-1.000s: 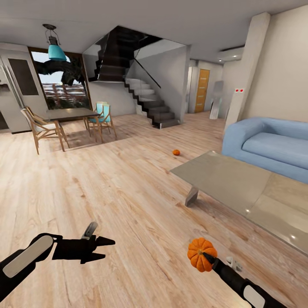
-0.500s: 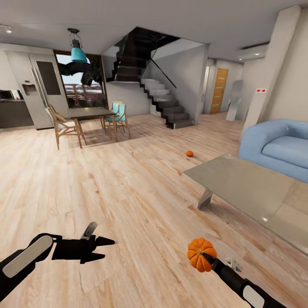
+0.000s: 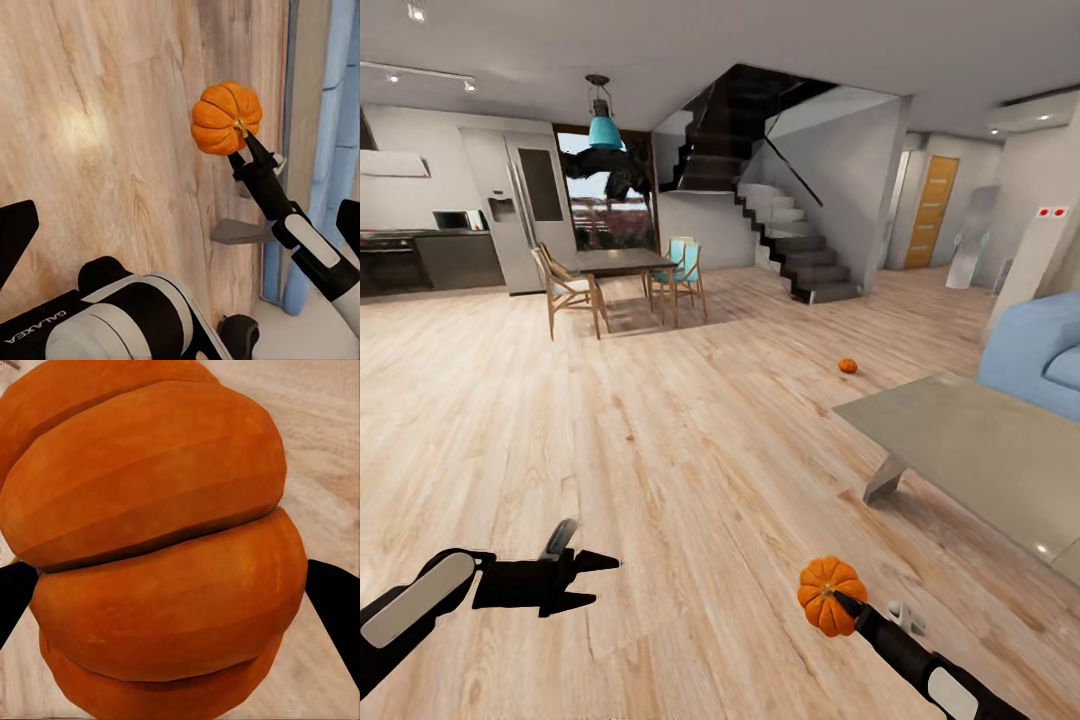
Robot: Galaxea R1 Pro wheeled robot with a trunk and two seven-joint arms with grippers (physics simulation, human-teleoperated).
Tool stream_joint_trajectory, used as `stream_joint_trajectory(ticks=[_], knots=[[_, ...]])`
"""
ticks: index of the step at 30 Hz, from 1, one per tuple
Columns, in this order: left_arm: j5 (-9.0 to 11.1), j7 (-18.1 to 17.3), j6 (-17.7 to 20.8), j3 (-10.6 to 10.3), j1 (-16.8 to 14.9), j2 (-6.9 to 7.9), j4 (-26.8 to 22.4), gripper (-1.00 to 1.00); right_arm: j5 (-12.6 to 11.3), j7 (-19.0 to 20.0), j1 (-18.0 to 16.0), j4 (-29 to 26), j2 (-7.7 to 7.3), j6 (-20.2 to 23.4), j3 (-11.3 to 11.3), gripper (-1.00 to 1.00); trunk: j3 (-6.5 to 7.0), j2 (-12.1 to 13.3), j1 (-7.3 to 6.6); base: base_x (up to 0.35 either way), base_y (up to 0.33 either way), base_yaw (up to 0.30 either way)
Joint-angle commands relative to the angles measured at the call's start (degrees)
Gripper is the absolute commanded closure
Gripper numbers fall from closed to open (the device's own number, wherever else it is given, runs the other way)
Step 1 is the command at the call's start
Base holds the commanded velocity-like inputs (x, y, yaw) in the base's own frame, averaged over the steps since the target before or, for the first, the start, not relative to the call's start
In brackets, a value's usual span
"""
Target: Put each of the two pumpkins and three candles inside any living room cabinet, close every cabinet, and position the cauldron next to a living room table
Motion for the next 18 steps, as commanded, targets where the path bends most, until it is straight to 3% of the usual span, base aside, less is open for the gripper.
stream_joint_trajectory(ticks=[1,5,13,18], knots=[[-0.5,-0.6,0.0,0.3,-0.1,0.04,0.1,-1.00,-0.7,0.1,0.0,-0.1,-0.04,0.2,0.1,1.00,-0.05,0.0,-0.01,0.000,0.000,0.290],[-0.7,-0.6,0.0,2.3,-0.1,0.04,2.3,-1.00,-0.7,0.2,0.0,-0.1,-0.04,0.2,0.1,1.00,-0.05,0.0,-0.01,0.025,0.000,0.290],[-0.8,-0.6,0.0,2.6,-0.1,0.04,3.0,-1.00,-0.7,0.2,0.0,-0.1,-0.04,0.2,0.2,1.00,-0.05,0.0,-0.01,0.272,0.000,0.284],[-0.8,-0.5,0.0,2.6,-0.1,0.04,3.0,-1.00,-0.7,0.2,0.0,-0.1,-0.04,0.2,0.2,1.00,-0.05,0.0,-0.01,0.329,0.000,0.053]])
